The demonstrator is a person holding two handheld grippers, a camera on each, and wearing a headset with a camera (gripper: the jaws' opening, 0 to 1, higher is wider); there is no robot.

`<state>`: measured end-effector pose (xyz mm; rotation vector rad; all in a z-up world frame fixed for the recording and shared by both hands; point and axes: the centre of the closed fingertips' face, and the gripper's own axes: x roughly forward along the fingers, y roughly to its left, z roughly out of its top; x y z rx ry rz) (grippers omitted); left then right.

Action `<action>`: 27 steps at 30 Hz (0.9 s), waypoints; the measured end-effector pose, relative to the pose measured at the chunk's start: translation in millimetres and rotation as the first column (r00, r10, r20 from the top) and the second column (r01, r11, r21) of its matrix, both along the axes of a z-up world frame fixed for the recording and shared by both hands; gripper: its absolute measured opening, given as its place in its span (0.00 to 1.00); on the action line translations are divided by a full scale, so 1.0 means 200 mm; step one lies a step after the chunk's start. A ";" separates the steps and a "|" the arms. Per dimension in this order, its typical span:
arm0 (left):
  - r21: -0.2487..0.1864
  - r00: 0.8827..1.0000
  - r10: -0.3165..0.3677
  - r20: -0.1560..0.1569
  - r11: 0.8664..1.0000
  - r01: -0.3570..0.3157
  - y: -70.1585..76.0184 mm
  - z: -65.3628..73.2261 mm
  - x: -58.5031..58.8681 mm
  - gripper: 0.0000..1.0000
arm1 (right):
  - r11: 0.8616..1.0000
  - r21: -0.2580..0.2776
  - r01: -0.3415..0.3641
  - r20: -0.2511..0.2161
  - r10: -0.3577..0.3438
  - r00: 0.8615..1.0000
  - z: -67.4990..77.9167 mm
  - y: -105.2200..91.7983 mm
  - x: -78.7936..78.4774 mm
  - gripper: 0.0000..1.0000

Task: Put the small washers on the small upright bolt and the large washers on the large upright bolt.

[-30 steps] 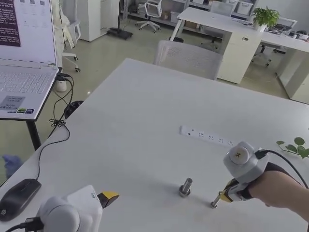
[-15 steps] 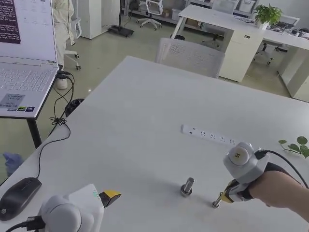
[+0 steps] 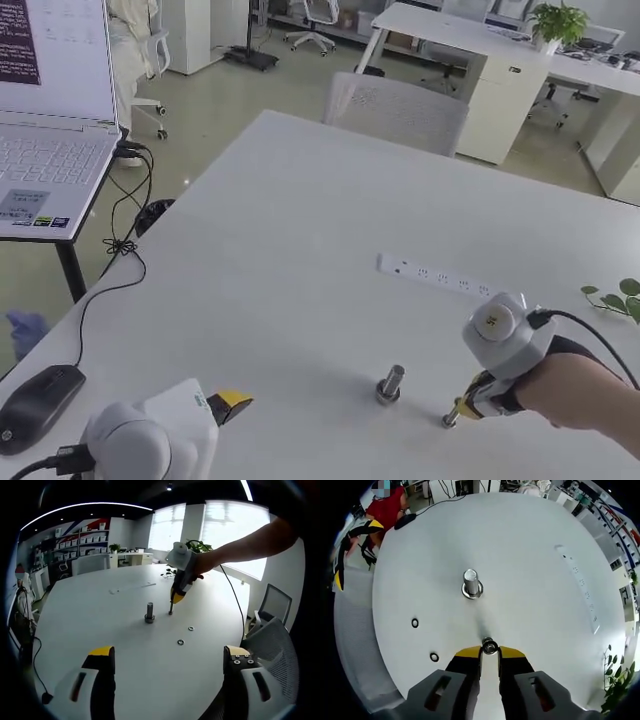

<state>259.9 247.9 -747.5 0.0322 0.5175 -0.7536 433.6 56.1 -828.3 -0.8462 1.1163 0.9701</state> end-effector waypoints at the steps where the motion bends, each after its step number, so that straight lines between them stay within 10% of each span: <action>1: 0.001 1.000 -0.001 0.001 1.000 0.001 0.00 0.00 0.00 0.90 | 1.000 -0.005 -0.001 -0.001 0.001 1.000 -0.01 0.00 0.00 0.14; 27: -0.002 1.000 -0.004 -0.018 1.000 0.004 0.00 -0.03 0.03 0.89 | 1.000 -0.021 -0.010 -0.027 0.009 1.000 -0.14 0.00 0.00 0.14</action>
